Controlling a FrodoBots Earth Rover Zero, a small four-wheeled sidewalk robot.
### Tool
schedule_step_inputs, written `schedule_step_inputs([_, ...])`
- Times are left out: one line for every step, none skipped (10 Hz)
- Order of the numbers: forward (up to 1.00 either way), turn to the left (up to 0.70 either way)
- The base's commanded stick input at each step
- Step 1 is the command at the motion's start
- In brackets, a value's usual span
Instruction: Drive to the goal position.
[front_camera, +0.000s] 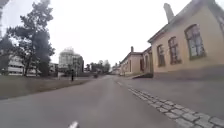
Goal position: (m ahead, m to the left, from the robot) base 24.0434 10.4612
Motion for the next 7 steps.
schedule_step_inputs([0.7, -0.35])
schedule_step_inputs([0.68, -0.34])
schedule_step_inputs([0.41, -0.27])
schedule_step_inputs([0.09, -0.2])
schedule_step_inputs([0.01, -0.09])
schedule_step_inputs([0.0, 0.0])
schedule_step_inputs([0.17, 0.0])
